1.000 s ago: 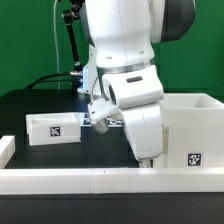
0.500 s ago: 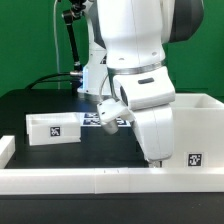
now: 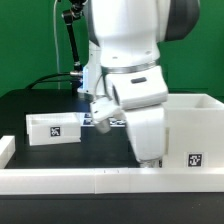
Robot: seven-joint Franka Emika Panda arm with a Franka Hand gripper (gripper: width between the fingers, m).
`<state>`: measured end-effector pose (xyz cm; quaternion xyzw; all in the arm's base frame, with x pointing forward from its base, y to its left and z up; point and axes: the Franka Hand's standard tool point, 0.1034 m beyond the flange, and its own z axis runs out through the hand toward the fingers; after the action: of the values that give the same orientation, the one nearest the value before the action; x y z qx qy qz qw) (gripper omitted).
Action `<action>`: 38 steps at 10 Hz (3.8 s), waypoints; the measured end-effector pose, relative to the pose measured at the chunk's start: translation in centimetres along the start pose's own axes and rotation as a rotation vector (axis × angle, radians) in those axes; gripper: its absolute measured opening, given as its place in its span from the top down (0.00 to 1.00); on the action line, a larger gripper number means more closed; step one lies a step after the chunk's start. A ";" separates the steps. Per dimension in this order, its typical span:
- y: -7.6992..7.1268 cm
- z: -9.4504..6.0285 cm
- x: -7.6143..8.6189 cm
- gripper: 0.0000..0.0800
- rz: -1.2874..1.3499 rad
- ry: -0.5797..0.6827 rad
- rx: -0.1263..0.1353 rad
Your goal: Assemble drawer
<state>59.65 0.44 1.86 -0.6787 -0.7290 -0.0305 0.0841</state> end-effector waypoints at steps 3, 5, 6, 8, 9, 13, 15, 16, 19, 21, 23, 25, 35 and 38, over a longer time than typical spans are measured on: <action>-0.8 -1.9 -3.8 0.19 0.023 -0.022 -0.037; -3.1 -2.6 -4.8 0.19 0.046 -0.034 -0.052; -4.0 -2.8 -5.2 0.19 0.069 -0.040 -0.074; -6.2 -3.2 -6.0 0.19 0.093 -0.055 -0.115; -6.4 -3.1 -6.2 0.19 0.095 -0.055 -0.107; -6.5 -2.9 -6.3 0.19 0.231 -0.046 -0.108; -7.6 -2.5 -7.0 0.19 0.427 -0.041 -0.108; -8.1 -2.6 -7.1 0.19 0.499 -0.039 -0.106; -9.0 -3.4 -7.0 0.19 0.745 -0.028 -0.100; -9.0 -3.3 -6.9 0.19 0.853 -0.017 -0.100; -9.1 -3.3 -6.9 0.19 0.965 -0.008 -0.099; -9.8 -4.1 -8.2 0.19 1.042 -0.015 -0.112; -14.4 -6.2 -7.6 0.19 1.171 -0.036 -0.147; -17.2 -4.2 -7.1 0.19 1.201 -0.039 -0.143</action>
Offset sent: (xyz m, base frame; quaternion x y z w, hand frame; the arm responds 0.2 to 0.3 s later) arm -0.0357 -0.0243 0.0291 -0.0413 0.0002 0.0129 0.9991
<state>43.39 -8.56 6.03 -0.9759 -0.2161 -0.0140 0.0274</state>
